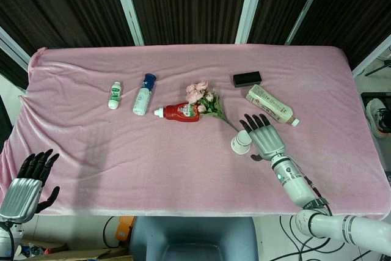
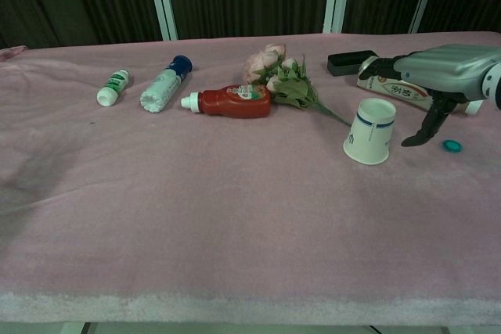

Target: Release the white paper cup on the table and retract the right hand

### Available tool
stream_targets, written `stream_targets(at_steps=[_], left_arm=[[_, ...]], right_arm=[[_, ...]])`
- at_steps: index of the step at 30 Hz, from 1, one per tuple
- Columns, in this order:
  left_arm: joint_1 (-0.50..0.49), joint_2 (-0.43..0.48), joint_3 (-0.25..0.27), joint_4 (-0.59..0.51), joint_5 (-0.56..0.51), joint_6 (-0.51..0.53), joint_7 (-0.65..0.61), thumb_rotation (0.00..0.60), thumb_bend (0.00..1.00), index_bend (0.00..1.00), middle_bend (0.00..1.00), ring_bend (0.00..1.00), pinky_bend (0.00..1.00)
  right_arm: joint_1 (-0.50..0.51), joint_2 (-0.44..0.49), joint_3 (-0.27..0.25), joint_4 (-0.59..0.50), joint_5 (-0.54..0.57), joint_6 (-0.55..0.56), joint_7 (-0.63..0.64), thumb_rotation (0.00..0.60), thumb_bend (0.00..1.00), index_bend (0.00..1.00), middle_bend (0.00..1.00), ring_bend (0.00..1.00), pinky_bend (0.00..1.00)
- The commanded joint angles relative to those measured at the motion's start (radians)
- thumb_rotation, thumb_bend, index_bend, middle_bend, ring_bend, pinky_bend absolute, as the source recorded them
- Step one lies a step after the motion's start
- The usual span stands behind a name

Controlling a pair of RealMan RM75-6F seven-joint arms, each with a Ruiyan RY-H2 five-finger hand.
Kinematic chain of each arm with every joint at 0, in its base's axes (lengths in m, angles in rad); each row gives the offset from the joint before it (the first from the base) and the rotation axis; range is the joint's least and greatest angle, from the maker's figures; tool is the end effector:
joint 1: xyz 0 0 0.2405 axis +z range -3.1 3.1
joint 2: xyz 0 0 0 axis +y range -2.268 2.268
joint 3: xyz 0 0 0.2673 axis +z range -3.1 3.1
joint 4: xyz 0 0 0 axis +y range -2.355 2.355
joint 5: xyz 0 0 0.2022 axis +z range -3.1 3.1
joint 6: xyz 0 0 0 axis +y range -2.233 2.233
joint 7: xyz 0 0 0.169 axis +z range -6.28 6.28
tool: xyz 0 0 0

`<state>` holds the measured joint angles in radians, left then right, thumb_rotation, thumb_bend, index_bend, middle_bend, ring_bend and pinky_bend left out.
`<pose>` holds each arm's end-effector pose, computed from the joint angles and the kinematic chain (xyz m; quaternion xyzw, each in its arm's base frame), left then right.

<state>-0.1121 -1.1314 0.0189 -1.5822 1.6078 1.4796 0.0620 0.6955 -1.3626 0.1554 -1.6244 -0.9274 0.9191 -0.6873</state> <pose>-0.3075 0.1997 0.1508 -0.6590 -0.3511 -0.3696 0.5530 -0.1961 -0.3642 0.0270 0.7777 -0.3259 0.2340 0.4839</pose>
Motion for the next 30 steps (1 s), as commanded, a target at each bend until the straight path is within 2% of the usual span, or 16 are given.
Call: stream_targets(at_steps=[1, 5, 8, 14, 19, 25, 30], left_arm=[[0.000, 0.001, 0.000, 0.000, -0.001, -0.001, 0.000, 0.600, 0.41, 0.00, 0.00, 0.02, 0.06], [0.001, 0.002, 0.001, 0.001, 0.000, 0.000, -0.003, 0.600, 0.41, 0.00, 0.00, 0.02, 0.06], [0.003, 0.004, 0.001, 0.000, -0.001, 0.003, -0.008, 0.600, 0.40, 0.00, 0.00, 0.02, 0.06], [0.005, 0.005, 0.001, 0.000, 0.001, 0.008, -0.009, 0.600, 0.41, 0.00, 0.00, 0.02, 0.06], [0.005, 0.005, 0.001, 0.001, 0.003, 0.010, -0.011, 0.600, 0.41, 0.00, 0.00, 0.02, 0.06], [0.005, 0.004, 0.001, 0.004, 0.005, 0.011, -0.014, 0.600, 0.40, 0.00, 0.00, 0.02, 0.06], [0.004, 0.004, 0.002, 0.002, 0.006, 0.010, -0.011, 0.600, 0.41, 0.00, 0.00, 0.02, 0.06]], right_arm=[[0.006, 0.000, -0.005, 0.003, 0.007, 0.002, 0.001, 0.600, 0.31, 0.15, 0.00, 0.00, 0.00], [0.018, -0.004, -0.013, 0.012, 0.027, 0.004, 0.002, 0.600, 0.31, 0.16, 0.00, 0.00, 0.00], [0.030, -0.014, -0.017, 0.024, 0.041, 0.000, 0.003, 0.600, 0.36, 0.19, 0.00, 0.00, 0.00], [0.050, -0.044, -0.029, 0.058, 0.065, 0.002, -0.005, 0.600, 0.44, 0.38, 0.00, 0.00, 0.00], [0.056, -0.058, -0.036, 0.077, 0.061, 0.008, 0.010, 0.600, 0.44, 0.47, 0.01, 0.00, 0.00], [0.040, -0.032, -0.046, 0.057, 0.015, 0.036, 0.053, 0.600, 0.44, 0.50, 0.02, 0.00, 0.00], [-0.011, 0.044, -0.076, 0.006, -0.085, 0.094, 0.114, 0.600, 0.44, 0.52, 0.03, 0.00, 0.00]])
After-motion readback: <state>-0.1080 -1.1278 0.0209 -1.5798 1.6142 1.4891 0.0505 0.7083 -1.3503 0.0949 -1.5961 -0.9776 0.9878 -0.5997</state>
